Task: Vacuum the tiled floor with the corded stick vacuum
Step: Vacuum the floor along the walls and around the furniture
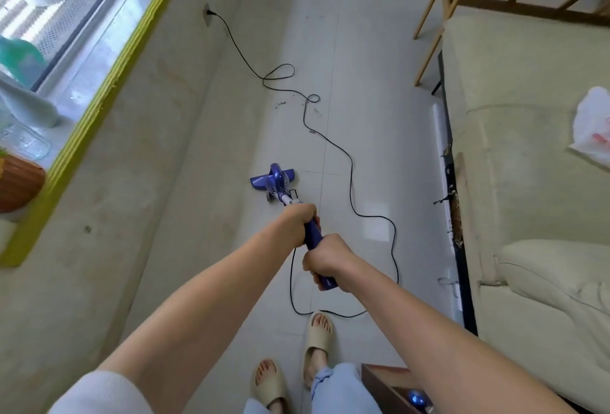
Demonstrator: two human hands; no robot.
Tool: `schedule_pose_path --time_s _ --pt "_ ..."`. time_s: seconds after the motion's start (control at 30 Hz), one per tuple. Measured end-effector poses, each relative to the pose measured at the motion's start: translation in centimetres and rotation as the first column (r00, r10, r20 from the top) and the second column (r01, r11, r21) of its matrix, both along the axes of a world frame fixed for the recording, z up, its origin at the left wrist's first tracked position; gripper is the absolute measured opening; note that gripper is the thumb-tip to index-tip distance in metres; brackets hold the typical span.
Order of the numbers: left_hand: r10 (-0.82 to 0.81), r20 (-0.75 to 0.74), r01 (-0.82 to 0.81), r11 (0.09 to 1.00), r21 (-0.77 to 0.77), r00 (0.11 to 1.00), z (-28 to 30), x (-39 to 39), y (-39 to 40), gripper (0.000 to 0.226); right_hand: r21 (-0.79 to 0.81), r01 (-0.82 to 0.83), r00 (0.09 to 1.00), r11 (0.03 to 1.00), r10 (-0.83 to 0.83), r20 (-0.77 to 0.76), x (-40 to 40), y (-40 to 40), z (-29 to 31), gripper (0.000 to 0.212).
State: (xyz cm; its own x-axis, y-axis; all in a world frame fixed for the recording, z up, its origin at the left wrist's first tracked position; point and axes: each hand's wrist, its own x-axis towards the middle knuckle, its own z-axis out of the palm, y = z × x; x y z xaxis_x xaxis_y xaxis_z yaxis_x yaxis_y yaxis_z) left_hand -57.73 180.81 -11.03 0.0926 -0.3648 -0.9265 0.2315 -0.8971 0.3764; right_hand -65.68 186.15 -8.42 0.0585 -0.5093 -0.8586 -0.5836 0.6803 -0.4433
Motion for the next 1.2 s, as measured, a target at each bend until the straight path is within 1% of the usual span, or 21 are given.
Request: schedule_pose_path --time_s 0.1,0.17,0.2,0.3,0.4,0.53,0.67,0.73,0.8,0.9,1.0,1.07,1.17,1.2 --pt "-0.027 0.009 0.027 1.000 0.002 1.000 1.6 0.1 1.2 0.014 0.013 0.002 1.000 1.000 -0.002 -0.010 0.1 1.1 2.4 0.034" --pt "-0.069 0.017 0.069 0.998 0.003 0.997 2.6 0.4 2.6 0.018 0.040 -0.008 1.000 0.999 0.008 -0.006 0.1 2.3 4.3 0.025" --pt "-0.072 0.002 0.072 0.997 0.004 0.997 3.0 0.6 3.4 0.019 0.054 -0.011 1.000 0.998 0.011 0.003 0.1 3.0 5.1 0.020" --pt "-0.058 -0.061 0.059 0.998 0.007 0.996 4.1 1.0 5.6 0.013 0.068 -0.030 0.999 0.997 0.028 0.032 0.2 4.9 7.7 0.016" --pt "-0.103 -0.155 0.101 0.995 -0.021 0.983 4.6 1.4 7.5 0.017 0.057 -0.060 0.998 0.997 0.057 0.037 0.4 6.8 9.4 0.010" --pt "-0.127 -0.218 0.125 0.992 -0.023 0.968 5.1 2.3 9.8 0.019 0.019 -0.027 0.999 0.999 0.027 0.038 1.2 9.3 9.6 0.013" --pt "-0.116 -0.203 0.109 0.993 -0.045 0.972 4.5 2.4 10.1 0.023 -0.009 0.063 0.998 0.998 -0.063 0.020 2.0 10.3 7.9 0.011" --pt "-0.077 -0.210 0.069 0.997 -0.044 0.975 4.0 2.5 10.0 0.022 -0.014 0.110 0.994 0.994 -0.110 0.006 2.4 10.4 6.3 0.015" --pt "-0.047 -0.207 0.041 0.999 -0.034 0.977 3.4 3.0 9.7 0.018 -0.022 0.143 0.990 0.990 -0.143 -0.005 3.2 10.2 4.5 0.023" --pt "-0.074 -0.164 0.066 0.996 -0.053 0.984 2.3 4.2 7.7 0.014 -0.031 0.182 0.983 0.983 -0.182 -0.002 4.9 8.3 2.3 0.032" --pt "-0.114 -0.135 0.109 0.993 -0.041 0.984 1.8 6.0 4.0 0.019 -0.029 0.215 0.976 0.976 -0.214 0.030 6.8 4.7 1.5 0.031" --pt "-0.112 -0.119 0.109 0.994 -0.032 0.987 1.6 7.1 1.7 0.018 -0.046 0.224 0.974 0.974 -0.222 0.040 7.8 2.5 1.4 0.030" --pt "-0.161 -0.059 0.160 0.987 -0.023 0.985 1.3 8.5 -2.6 0.018 -0.031 0.230 0.972 0.973 -0.228 0.060 9.2 -1.8 0.9 0.029" --pt "-0.156 -0.045 0.155 0.988 -0.020 0.987 1.0 9.1 -4.7 0.018 -0.016 0.225 0.973 0.974 -0.224 0.055 9.9 -4.1 0.4 0.029"
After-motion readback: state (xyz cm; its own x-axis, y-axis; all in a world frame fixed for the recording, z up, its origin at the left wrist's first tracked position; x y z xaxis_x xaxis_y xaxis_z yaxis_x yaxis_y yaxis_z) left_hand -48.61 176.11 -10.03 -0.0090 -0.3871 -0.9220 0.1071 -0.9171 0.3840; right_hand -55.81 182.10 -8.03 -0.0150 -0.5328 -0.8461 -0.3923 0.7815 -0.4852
